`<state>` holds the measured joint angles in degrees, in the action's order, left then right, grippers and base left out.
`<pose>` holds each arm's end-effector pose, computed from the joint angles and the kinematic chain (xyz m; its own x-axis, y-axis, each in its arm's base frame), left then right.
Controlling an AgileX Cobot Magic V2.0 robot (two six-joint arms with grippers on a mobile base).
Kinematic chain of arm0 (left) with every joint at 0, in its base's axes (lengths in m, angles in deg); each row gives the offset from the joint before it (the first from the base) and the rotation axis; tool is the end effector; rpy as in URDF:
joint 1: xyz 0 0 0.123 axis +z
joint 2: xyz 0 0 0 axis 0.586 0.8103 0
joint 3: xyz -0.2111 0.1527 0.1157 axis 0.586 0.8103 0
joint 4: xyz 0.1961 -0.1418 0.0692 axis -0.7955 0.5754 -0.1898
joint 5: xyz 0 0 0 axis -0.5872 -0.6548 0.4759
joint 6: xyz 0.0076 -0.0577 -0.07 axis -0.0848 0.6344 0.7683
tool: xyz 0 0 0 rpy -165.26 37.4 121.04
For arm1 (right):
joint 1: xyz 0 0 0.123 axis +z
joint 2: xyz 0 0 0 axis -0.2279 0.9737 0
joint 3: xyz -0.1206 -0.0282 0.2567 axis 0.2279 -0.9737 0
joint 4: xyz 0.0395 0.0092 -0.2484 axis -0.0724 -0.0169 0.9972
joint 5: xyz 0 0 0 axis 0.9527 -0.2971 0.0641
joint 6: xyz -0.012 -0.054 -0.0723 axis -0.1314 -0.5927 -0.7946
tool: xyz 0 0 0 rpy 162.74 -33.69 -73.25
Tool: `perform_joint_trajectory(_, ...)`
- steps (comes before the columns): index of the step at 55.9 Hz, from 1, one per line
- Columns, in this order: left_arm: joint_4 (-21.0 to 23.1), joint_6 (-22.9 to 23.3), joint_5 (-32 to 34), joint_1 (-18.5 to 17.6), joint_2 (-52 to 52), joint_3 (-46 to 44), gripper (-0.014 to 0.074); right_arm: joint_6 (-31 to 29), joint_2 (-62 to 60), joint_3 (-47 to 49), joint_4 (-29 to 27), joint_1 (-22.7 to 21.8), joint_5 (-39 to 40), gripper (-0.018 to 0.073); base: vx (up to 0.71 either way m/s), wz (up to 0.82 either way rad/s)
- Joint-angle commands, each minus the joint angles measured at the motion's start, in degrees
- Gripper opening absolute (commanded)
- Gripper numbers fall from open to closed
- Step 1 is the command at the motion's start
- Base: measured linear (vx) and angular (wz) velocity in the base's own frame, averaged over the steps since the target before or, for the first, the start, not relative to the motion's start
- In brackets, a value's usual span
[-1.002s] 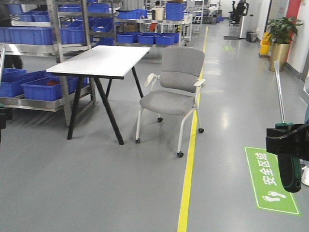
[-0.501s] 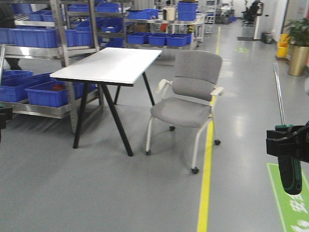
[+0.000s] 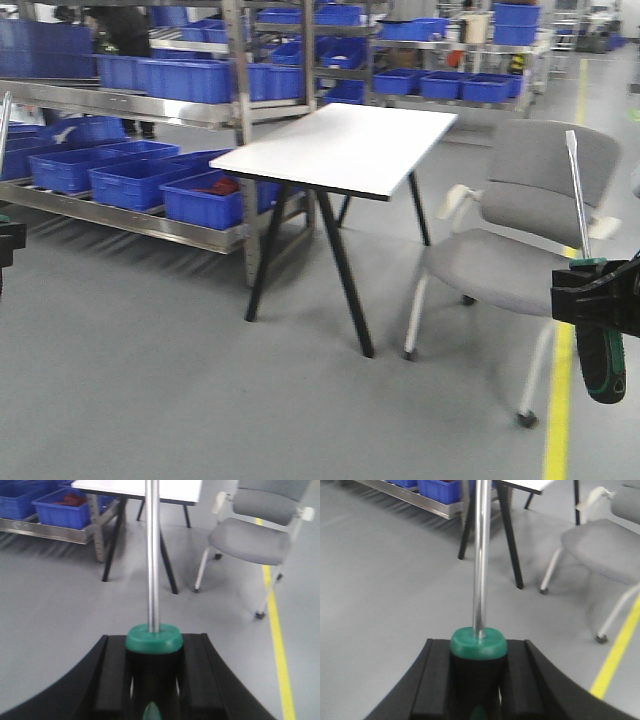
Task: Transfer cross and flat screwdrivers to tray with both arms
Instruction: 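Carry both screwdrivers upright while driving past the chair and shelves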
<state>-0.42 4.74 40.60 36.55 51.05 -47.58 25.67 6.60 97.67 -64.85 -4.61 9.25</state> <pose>0.2537 -0.0206 0.4198 -0.3731 0.0001 -0.9278 0.2302 0.9687 -0.0925 0.2334 0.0394 0.3994 -0.4138 -0.0590 -0.9085 -0.1889 0.9817 0.0223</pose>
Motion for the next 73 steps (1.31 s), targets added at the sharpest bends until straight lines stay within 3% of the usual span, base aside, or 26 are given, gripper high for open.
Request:
perform_joint_trajectory(1,1.77,0.13,4.62,-0.22,-1.26,-2.19,0.0,-0.29,-1.15,1.92,0.2,-0.06,4.74,-0.0008,0.51,0.46)
perform_joint_trajectory(73,1.77,0.13,4.62,-0.22,-1.26,-2.19,0.0,-0.29,-1.15,1.92,0.2,-0.06,4.55,-0.0008,0.56,0.51)
